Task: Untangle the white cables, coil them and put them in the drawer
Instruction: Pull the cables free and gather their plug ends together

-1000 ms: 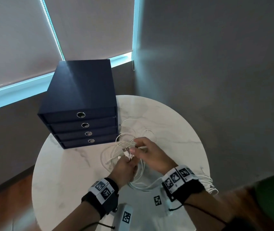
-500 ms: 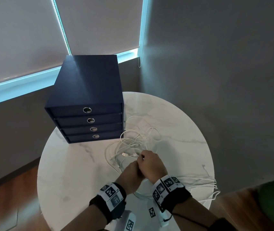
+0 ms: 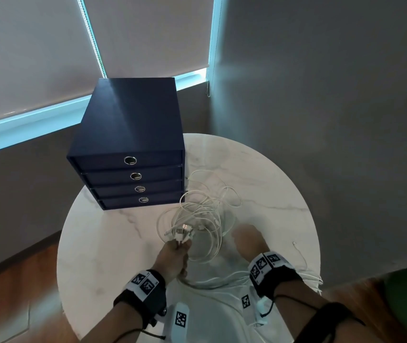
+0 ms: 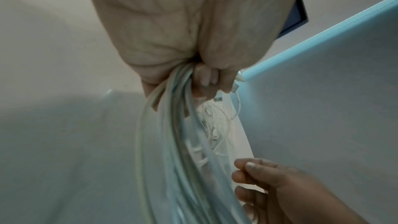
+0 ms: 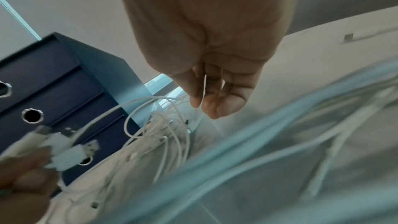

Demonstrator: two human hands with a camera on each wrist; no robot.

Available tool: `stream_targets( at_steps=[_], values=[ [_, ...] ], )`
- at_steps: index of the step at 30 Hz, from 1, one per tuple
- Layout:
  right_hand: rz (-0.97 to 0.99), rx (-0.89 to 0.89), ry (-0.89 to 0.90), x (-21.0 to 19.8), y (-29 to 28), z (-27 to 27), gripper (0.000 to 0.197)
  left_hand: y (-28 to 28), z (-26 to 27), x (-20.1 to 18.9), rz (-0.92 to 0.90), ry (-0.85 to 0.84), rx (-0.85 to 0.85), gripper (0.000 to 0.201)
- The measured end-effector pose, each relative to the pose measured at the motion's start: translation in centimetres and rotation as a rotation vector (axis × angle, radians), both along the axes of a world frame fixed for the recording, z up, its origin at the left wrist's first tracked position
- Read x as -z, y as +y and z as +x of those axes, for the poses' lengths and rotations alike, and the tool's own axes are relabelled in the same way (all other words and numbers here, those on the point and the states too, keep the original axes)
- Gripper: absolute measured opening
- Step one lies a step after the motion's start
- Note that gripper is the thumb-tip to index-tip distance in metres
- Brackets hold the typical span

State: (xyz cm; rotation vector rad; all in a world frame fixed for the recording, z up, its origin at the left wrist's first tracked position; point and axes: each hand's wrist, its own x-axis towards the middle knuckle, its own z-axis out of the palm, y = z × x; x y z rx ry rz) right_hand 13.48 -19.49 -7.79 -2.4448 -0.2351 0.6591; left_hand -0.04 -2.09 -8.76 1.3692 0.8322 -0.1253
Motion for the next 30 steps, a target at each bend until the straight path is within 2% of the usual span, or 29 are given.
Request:
stream_targets(
  at_steps=[5, 7, 11, 13, 16, 23, 26, 30],
  values=[
    [-0.015, -0.184, -0.148, 0.2, 1.2, 0.9, 0.032, 0.5, 0.1, -0.4, -0.109, -0.083, -0.122, 0.03],
    [-0.026, -0.286, -0.149, -0.1, 2.6, 0.9, 0.034, 0.5, 0.1, -0.8, -0.152, -0.111, -0.143, 0.032],
    [-0.185, -0.504, -0.153, -0.4, 4.7, 0.5, 0.032, 0.9, 0.2, -1.1, -0.23, -0.163, -0.21, 0.036],
    [-0.156, -0.505, -0.193, -0.1, 5.1, 0.2, 0.035, 1.1, 0.1, -1.2, -0.242, -0.194, -0.221, 0.039],
    [-0.068, -0.403, -0.205, -0.1, 5.0, -0.1, 0.04, 1.3, 0.0, -1.2, -0.258, -0.216, -0.221, 0.04],
    [0.021, -0.226, -0.191, 0.1, 4.7, 0.0, 0.017, 1.3, 0.1, -1.4, -0.287, -0.223, -0.242, 0.038],
    [-0.069, -0.299, -0.161, 0.3, 4.8, -0.2, 0.011, 1.2, 0.2, -1.9, -0.285, -0.234, -0.242, 0.036],
    [-0.218, -0.449, -0.185, -0.9, 4.3, -0.6, 0.021, 0.9, 0.4, -2.7, -0.275, -0.264, -0.25, 0.032]
  ],
)
